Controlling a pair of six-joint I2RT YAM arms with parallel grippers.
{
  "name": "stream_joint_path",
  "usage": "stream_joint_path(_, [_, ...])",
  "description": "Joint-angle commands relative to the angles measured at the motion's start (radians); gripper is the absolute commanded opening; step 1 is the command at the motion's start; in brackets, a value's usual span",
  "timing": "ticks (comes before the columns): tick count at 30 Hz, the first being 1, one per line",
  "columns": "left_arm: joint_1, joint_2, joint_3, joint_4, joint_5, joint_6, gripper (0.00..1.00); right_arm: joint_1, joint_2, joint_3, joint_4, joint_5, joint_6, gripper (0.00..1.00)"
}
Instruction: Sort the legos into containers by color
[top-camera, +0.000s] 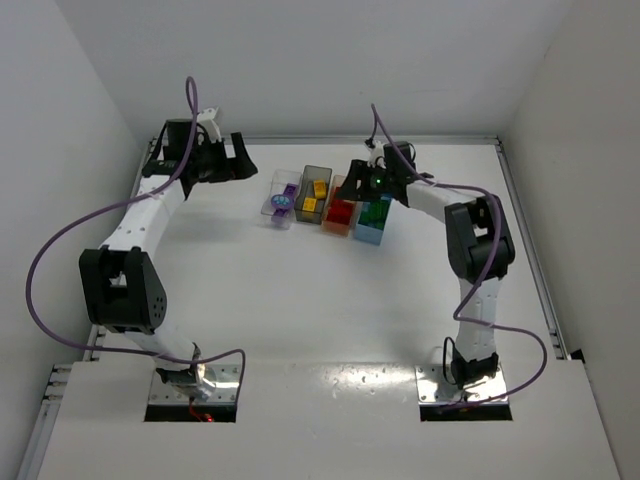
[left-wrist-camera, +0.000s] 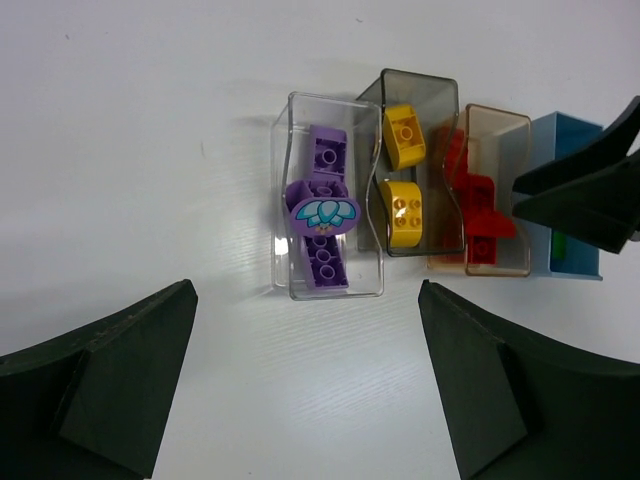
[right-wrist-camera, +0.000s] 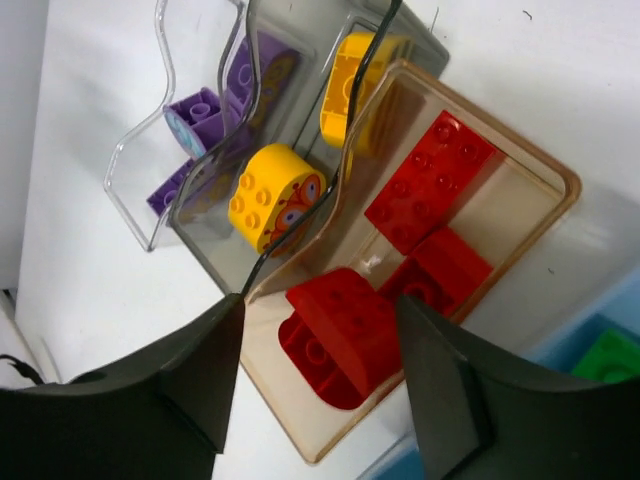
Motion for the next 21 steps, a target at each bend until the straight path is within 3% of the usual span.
stream_joint_path(1, [0.005,0.0,-0.003,-0.007,-0.028,-0.001,1.0,-0.006,-0.097,-0.035,0.029,0.033,-0.003,0.64])
stream_joint_path(6, [0.014,-0.028,-0.042,0.011,-0.064,-0.001,1.0,0.003,-0.272,-0.045,0.02,0.008,-0.074,0.8])
stream_joint_path(12, [0.014,-0.079,-0.135,0.057,-0.117,0.01,1.0,-0.043,-0.545,-0.192,-0.051,0.201,-0.192,0.89])
stream_joint_path(17, [0.014,-0.079,-0.146,0.073,-0.176,0.01,1.0,-0.245,-0.731,-0.428,-0.095,0.234,-0.277,0.9])
stream_joint_path(21, [0.014,-0.069,-0.157,0.073,-0.206,0.028,1.0,-0.346,-0.783,-0.578,-0.095,0.208,-0.344,0.93])
